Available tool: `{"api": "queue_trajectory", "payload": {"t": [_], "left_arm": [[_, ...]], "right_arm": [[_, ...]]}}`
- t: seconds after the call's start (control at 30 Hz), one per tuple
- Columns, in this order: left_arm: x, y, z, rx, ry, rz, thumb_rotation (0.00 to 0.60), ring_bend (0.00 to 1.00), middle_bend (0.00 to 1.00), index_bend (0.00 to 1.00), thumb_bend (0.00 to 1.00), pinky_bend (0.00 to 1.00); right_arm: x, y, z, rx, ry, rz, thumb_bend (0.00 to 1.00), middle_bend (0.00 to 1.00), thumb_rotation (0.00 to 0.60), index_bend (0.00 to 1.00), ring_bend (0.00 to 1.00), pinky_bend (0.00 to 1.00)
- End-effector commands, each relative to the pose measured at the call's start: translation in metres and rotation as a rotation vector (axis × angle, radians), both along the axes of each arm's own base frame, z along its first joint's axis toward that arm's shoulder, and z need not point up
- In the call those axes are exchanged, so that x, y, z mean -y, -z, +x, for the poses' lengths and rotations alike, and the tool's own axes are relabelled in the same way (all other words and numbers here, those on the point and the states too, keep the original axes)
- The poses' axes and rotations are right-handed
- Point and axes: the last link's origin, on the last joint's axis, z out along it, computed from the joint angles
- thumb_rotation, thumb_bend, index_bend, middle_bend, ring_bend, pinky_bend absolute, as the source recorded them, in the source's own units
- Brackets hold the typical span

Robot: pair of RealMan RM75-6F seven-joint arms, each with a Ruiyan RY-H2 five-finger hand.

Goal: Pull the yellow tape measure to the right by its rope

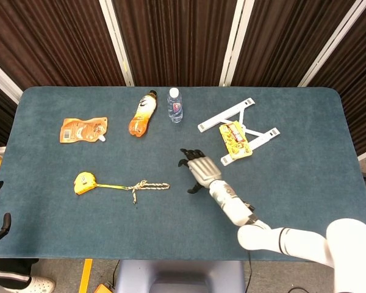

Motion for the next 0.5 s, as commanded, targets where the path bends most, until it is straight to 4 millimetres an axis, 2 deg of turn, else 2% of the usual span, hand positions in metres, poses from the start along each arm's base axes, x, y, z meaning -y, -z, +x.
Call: {"api": "queue_trajectory", "payload": {"t": [0.03, 0.2, 0.37, 0.5], "left_arm": [[0.000, 0.000, 0.000, -0.001, 0.001, -0.001, 0.600, 0.00, 0.00, 0.03, 0.52, 0.02], [0.000, 0.002, 0.001, 0.000, -0.002, -0.008, 0.600, 0.00, 0.00, 0.03, 0.52, 0.02], [0.001, -0.001, 0.000, 0.011, -0.003, -0.001, 0.600, 0.00, 0.00, 0.03, 0.52, 0.02], [0.001, -0.004, -0.001, 0.019, -0.008, 0.004, 0.600, 0.00, 0.00, 0.03, 0.52, 0.02]], "right_arm": [[0.000, 0.007, 0.008, 0.012, -0.003, 0.012, 0.07, 0.01, 0.600, 0.40, 0.01, 0.00], [-0.004, 0.018, 0.020, 0.022, -0.025, 0.025, 0.11, 0.01, 0.600, 0.43, 0.01, 0.00], [0.000, 0.040, 0.029, 0.035, -0.006, 0.037, 0.26, 0.01, 0.600, 0.47, 0.02, 0.00], [0.003, 0.051, 0.032, 0.042, 0.003, 0.039, 0.31, 0.01, 0.600, 0.49, 0.02, 0.00]]}}
